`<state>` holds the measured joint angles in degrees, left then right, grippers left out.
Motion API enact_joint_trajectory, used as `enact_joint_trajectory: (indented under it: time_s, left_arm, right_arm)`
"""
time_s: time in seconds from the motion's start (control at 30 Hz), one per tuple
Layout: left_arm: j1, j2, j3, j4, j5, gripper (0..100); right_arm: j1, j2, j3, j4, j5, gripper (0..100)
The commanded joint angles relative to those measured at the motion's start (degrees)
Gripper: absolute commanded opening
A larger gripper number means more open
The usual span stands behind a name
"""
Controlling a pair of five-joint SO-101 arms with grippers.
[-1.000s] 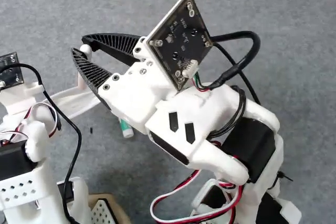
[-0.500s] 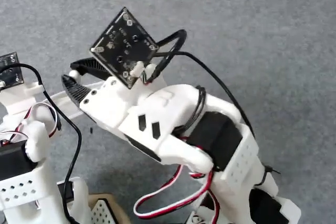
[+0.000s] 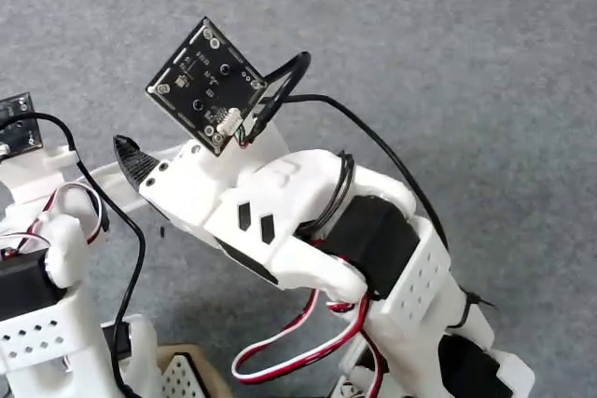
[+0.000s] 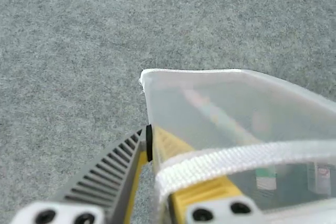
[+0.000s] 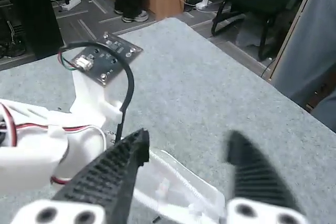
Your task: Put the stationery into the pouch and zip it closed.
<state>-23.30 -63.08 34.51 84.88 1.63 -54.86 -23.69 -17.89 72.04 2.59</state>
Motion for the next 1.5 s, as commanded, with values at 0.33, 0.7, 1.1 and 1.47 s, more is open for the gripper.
enact_joint_trajectory:
  time_s: [0.33, 0.7, 1.1, 1.47]
  left_arm:
    - [0.7, -0.6, -0.2, 0.1, 0.4, 3]
    - [0.7, -0.2, -0.2, 0.1, 0.4, 3]
    - [0.7, 0.0, -0.2, 0.4, 0.4, 3]
    - [0.7, 0.0, -0.2, 0.4, 0.4, 3]
  right_arm:
    - [8.5, -3.8, 0.9, 5.2, 0.6, 32.8]
    - [26.0, -9.3, 26.8, 6.6, 0.5, 32.8]
    - [34.9, -8.0, 49.1, -8.1, 0.5, 32.8]
    - [36.8, 8.7, 48.9, -14.1, 0.5, 31.1]
